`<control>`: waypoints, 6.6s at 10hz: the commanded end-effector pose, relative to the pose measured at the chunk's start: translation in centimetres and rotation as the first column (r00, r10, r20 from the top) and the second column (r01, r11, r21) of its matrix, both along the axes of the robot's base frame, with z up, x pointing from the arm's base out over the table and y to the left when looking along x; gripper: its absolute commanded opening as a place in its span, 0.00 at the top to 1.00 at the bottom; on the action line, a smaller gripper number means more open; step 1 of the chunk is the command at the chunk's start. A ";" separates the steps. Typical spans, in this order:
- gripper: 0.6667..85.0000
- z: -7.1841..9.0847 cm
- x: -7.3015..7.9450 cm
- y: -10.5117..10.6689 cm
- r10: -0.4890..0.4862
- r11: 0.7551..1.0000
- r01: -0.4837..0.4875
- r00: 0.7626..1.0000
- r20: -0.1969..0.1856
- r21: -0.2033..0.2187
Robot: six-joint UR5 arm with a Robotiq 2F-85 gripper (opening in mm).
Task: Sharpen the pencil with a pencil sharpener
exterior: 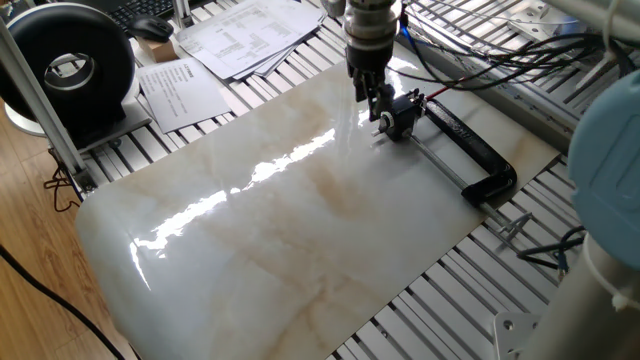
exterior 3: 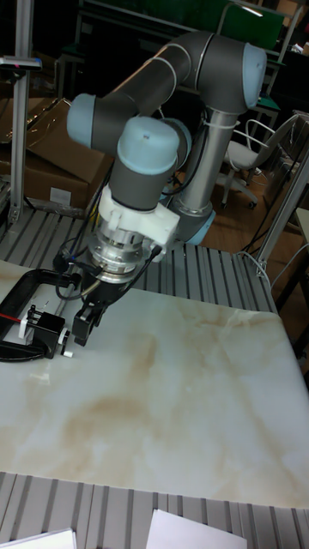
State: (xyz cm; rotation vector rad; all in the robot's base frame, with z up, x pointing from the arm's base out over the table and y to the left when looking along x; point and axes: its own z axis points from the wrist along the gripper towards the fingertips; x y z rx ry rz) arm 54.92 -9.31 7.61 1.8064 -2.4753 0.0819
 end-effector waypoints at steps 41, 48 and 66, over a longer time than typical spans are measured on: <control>0.26 -6.6 -6.6 -0.2 0.000 0.997 -0.001 1.000 0.020 0.078; 0.66 -4.3 -6.5 0.1 0.033 0.992 -0.034 0.999 0.010 0.121; 0.25 -0.8 2.4 -0.4 0.239 0.965 -0.241 0.970 0.034 0.100</control>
